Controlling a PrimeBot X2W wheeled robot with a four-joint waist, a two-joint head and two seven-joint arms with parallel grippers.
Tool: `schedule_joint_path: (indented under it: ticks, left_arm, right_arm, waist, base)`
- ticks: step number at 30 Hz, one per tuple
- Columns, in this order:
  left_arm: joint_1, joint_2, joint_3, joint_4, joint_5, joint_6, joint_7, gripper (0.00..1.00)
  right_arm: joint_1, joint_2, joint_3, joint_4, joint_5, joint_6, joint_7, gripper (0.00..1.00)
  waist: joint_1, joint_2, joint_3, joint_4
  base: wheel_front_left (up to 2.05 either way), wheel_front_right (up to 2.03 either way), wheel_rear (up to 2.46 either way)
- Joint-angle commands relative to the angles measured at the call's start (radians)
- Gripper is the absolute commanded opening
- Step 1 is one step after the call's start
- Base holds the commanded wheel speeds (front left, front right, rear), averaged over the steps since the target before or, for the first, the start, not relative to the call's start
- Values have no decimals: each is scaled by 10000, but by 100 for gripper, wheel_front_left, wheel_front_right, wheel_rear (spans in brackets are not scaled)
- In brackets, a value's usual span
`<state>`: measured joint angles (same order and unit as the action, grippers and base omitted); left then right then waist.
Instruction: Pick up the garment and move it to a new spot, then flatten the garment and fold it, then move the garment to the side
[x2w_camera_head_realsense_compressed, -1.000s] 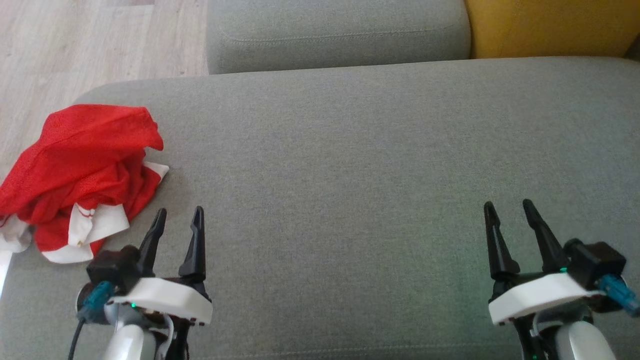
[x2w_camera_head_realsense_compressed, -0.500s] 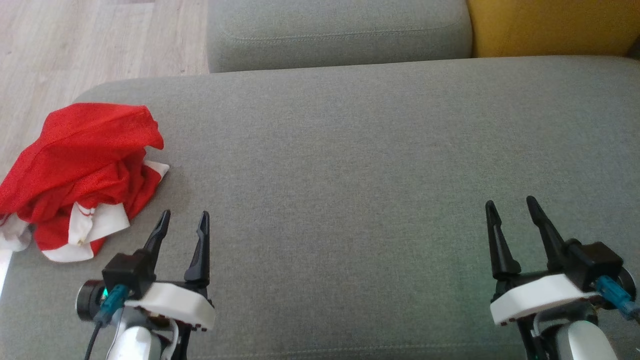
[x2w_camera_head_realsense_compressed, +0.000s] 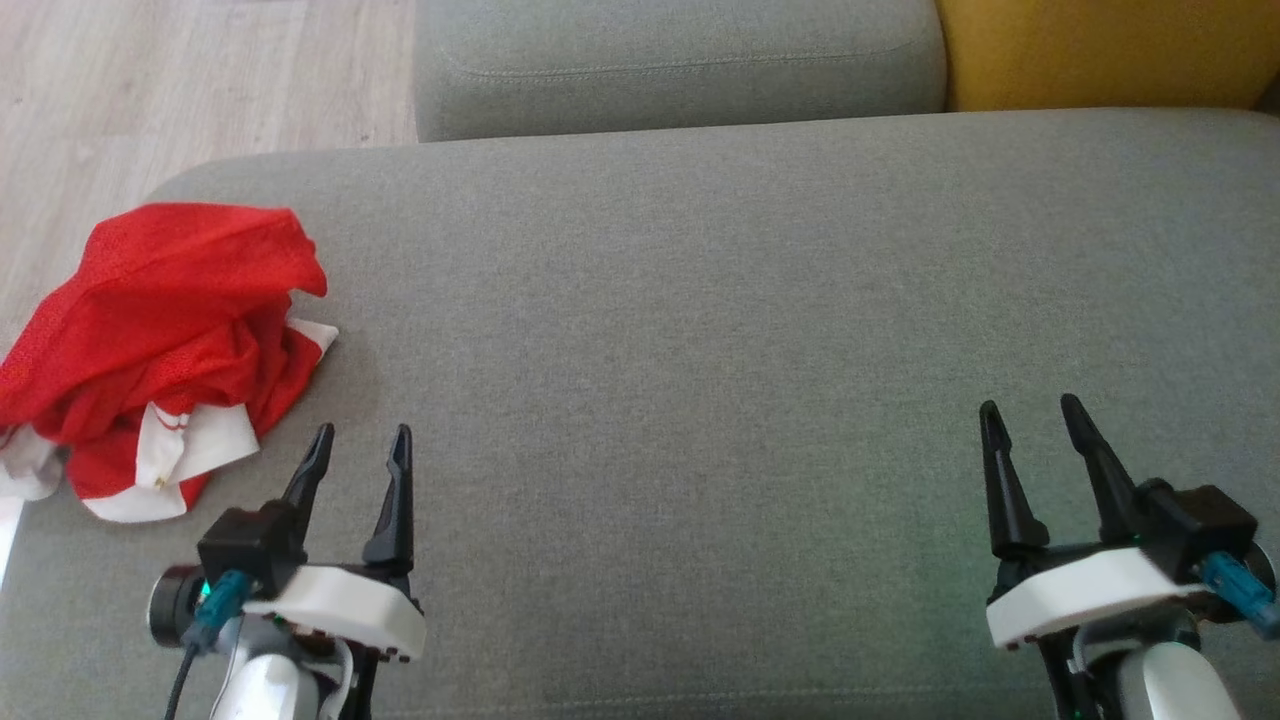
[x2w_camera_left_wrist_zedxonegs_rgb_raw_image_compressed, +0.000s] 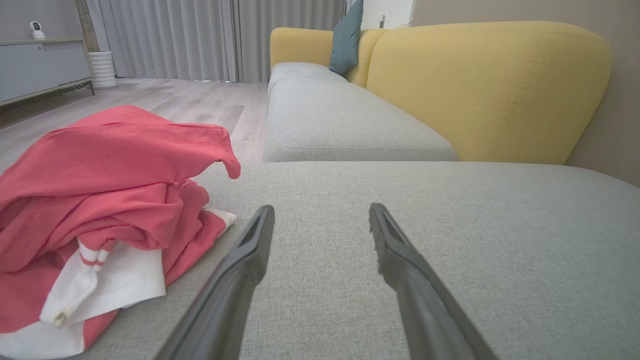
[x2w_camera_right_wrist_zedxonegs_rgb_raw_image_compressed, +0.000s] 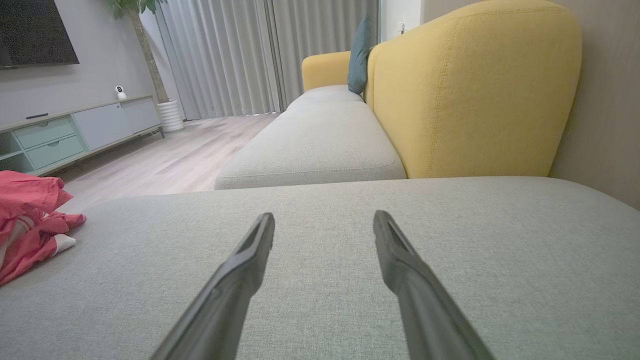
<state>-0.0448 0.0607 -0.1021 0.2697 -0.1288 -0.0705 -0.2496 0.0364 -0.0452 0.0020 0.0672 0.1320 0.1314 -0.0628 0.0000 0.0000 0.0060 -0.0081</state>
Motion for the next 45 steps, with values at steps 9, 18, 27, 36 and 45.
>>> schedule_joint_path:
  ticks: [9, 18, 27, 36, 45]
  left_arm:
    - [-676, 38, 418, -265, 122, -42, -122, 100]
    - [-812, 12, 588, -285, 109, 19, -122, 100]
    - [-838, 53, 789, -381, 209, 3, -122, 100]
    - [-761, 42, 981, -503, 226, -23, -122, 100]
    - [-701, 4, 1068, -617, 262, -54, -122, 100]
  right_arm:
    - [-237, -51, 250, -358, -44, -7, 34, 100]
    - [-221, -51, 311, -584, -85, -7, 193, 100]
    - [-279, -51, 522, -765, -72, -7, 397, 100]
    - [-334, -51, 735, -897, -39, -7, 489, 100]
    - [-341, -51, 694, -847, -35, -7, 534, 100]
  waist:
    - [0, 0, 92, 192]
    - [0, 0, 123, 1011]
    - [0, 0, 94, 2262]
    - [0, 0, 134, 3019]
    - [0, 0, 146, 3219]
  base:
    - [0, 0, 0]
    - [0, 0, 0]
    - [0, 0, 0]
    - [0, 0, 0]
    - [0, 0, 0]
